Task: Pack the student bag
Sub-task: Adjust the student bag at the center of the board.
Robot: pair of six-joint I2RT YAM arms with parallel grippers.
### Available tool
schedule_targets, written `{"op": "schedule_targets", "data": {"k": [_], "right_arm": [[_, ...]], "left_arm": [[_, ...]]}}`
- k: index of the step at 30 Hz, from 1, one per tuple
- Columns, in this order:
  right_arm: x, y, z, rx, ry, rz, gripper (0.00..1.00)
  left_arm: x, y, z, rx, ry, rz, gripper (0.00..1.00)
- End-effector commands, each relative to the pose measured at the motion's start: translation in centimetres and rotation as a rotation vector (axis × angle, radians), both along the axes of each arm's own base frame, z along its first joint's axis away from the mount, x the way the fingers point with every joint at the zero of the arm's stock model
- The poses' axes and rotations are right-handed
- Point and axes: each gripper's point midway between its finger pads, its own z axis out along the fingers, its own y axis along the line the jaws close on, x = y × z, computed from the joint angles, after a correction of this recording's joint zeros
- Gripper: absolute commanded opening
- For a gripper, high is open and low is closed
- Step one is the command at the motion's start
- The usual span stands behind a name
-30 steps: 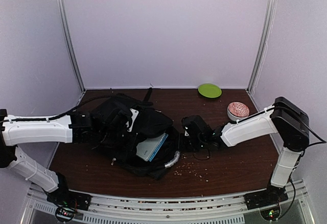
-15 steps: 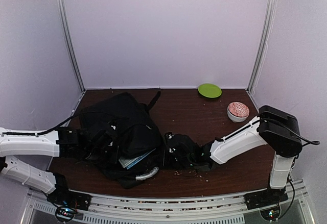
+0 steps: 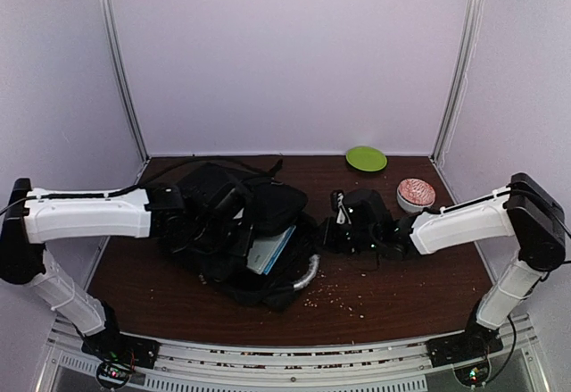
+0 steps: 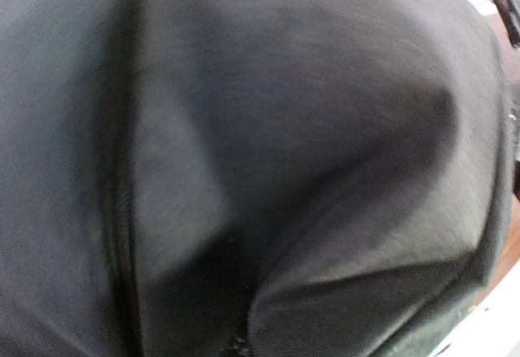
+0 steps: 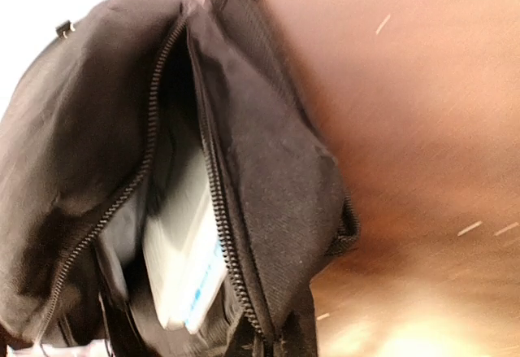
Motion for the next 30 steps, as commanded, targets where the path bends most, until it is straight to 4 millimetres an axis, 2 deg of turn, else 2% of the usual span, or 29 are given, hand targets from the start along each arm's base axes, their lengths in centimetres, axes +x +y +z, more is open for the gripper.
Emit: {"op": "schedule_targets", "data": {"k": [1,4,6,8,10,12,14,17,23,26,30], "right_arm": [[2.0,-4.9,1.4,-0.126,-0.029,-0.052,0.00],[2.9,-6.6,0.9,-0.139,-0.004,-0.079,0.00],[3.1,-6.9,1.0,-0.135,0.003,-0.078,0.00],[3.1,-6.8,1.6,-0.129,-0.005,-0.066,0.00],[3.2,-6.5,2.6,-0.125,-0.014,-0.057,0.03],[3.2,-6.6,3.8,-0.126,-0.021,-0.051,0.24],[2.9,-7.1,4.8,-0.133,-0.033,-0.059,0.39],[2.0,-8.6,5.1,-0.158,-0.037,-0.082,0.50],[-0.8,-12.0,3.8,-0.179,-0.019,-0.125,0.53],[-2.1,-12.0,5.0,-0.025,-0.067,-0.131,0.55],[-2.9,-10.8,8.6,0.247,-0.118,-0.135,0.62]], "left_arm": [[2.6,-6.5,1.0,0.000,-0.025,-0.166,0.00],[3.6,-9.6,0.8,-0.007,-0.009,-0.216,0.00],[3.5,-10.6,1.2,-0.023,-0.001,-0.255,0.02],[3.1,-10.9,1.8,-0.037,0.000,-0.287,0.16],[2.5,-10.4,2.6,-0.050,-0.004,-0.305,0.40],[1.8,-9.7,3.5,-0.065,-0.011,-0.316,0.63],[1.0,-8.4,4.3,-0.074,-0.015,-0.318,0.74],[-0.3,-6.1,5.5,-0.093,-0.036,-0.305,0.83],[-2.3,-1.3,6.3,-0.096,-0.071,-0.267,0.89],[-2.4,0.3,6.6,-0.097,-0.112,-0.239,0.90],[-0.9,1.2,6.2,-0.071,-0.171,-0.172,0.90]]}}
